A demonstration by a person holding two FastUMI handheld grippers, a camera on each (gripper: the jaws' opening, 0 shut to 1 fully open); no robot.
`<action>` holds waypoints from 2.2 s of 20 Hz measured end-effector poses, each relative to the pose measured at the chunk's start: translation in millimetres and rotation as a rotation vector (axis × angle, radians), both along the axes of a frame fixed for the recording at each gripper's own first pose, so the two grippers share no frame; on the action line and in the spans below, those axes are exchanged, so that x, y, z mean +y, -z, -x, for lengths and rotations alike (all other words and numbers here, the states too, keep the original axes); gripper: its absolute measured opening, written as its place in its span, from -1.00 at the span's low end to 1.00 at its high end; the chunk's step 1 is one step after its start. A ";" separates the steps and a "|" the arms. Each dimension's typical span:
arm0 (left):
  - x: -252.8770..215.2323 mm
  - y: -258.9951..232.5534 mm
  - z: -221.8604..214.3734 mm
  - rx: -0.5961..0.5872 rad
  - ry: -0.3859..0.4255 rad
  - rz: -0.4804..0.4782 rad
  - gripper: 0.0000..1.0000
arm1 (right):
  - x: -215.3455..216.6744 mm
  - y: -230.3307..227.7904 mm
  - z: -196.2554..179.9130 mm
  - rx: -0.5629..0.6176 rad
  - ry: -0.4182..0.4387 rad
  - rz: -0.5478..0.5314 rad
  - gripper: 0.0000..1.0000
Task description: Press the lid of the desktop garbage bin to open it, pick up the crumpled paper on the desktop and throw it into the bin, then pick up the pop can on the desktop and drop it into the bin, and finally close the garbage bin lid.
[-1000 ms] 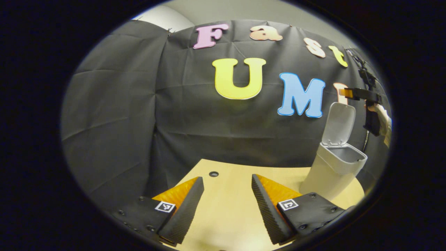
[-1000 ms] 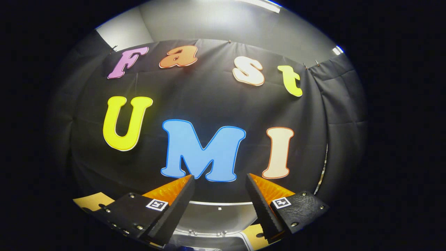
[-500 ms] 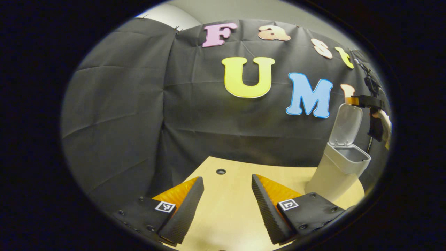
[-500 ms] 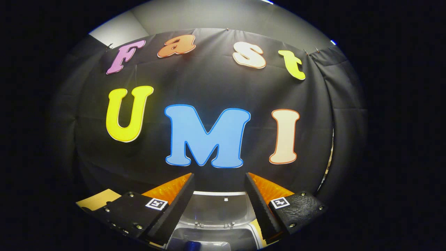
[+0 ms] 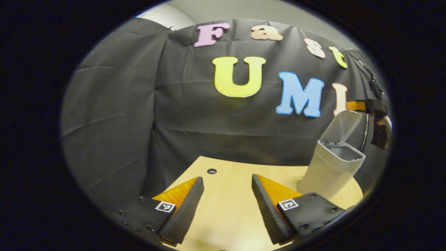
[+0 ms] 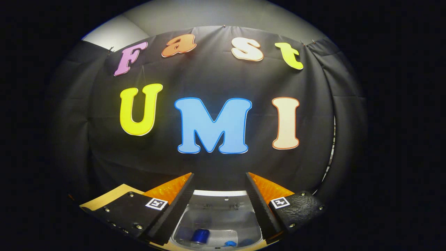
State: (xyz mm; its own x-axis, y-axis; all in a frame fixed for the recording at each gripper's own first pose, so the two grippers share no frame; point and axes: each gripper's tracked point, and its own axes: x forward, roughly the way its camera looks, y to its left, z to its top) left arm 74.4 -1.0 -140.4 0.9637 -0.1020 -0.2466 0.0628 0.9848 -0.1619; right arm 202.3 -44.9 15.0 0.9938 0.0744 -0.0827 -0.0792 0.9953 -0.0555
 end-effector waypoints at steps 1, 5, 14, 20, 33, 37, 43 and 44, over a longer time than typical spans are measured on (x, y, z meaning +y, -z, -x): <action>-3.3 -1.2 1.0 -0.001 0.009 0.000 0.84 | 0.3 5.4 4.6 0.008 -0.003 -0.001 0.84; -13.1 -1.2 4.9 -0.004 0.037 -0.008 0.84 | 0.4 28.3 25.1 0.049 -0.021 -0.027 0.84; -24.1 0.3 12.6 0.004 0.064 -0.003 0.84 | -1.7 142.1 56.9 0.309 -0.021 0.010 0.84; -22.5 8.5 20.9 0.021 0.051 0.003 0.84 | -1.3 146.3 65.6 0.200 -0.003 0.014 0.88; -25.9 14.0 31.5 0.030 0.043 0.023 0.89 | -0.7 150.9 67.5 0.119 0.000 -0.026 0.89; -29.0 19.2 33.7 0.037 0.047 0.033 0.89 | -0.8 152.6 68.9 0.117 0.008 -0.050 0.89; -31.4 21.1 37.7 0.043 0.053 0.042 0.89 | -3.9 154.3 81.9 0.102 0.012 -0.047 0.89; -31.8 21.0 37.7 0.043 0.054 0.041 0.89 | -4.3 154.1 83.9 0.100 0.016 -0.046 0.89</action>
